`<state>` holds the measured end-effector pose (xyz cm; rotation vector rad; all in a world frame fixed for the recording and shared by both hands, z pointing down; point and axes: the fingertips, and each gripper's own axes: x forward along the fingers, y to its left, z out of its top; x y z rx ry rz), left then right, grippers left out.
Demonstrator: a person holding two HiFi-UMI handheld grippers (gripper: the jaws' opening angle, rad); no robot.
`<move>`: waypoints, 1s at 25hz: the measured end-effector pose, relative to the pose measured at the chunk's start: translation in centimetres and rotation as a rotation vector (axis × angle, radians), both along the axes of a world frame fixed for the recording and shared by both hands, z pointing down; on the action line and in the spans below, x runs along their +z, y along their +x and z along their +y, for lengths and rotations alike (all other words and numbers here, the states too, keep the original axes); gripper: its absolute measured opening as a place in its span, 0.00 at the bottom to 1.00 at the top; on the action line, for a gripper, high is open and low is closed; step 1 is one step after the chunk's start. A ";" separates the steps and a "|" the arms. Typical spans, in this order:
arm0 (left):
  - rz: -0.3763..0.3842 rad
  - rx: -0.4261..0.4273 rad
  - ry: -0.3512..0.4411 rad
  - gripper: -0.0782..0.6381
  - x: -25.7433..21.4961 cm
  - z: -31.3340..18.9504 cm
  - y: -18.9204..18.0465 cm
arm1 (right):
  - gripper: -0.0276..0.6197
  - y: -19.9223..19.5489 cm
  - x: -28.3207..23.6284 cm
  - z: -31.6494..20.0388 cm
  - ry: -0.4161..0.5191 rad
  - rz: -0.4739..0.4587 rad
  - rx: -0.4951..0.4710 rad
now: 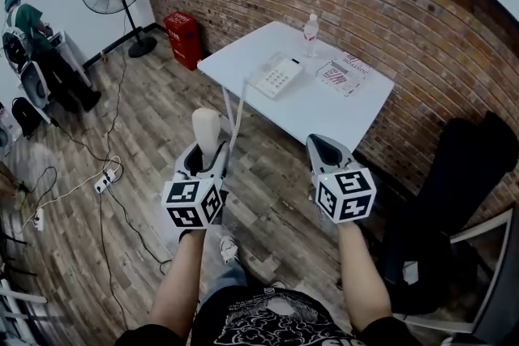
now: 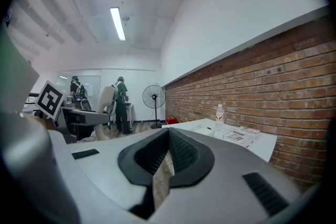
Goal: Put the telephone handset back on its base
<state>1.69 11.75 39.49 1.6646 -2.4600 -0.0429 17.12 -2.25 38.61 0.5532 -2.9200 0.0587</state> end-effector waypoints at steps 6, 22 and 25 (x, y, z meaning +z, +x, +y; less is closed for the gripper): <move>0.011 0.035 -0.003 0.40 0.3 -3.1 -6.7 | 0.05 -6.7 0.2 -2.4 -0.010 0.021 0.025; 0.044 0.148 -0.011 0.40 0.6 -8.0 -21.4 | 0.05 -20.4 -0.4 -5.8 -0.029 0.034 0.132; 0.046 0.173 -0.012 0.40 0.9 -9.1 -22.5 | 0.05 -21.3 -0.3 -6.4 -0.026 0.037 0.154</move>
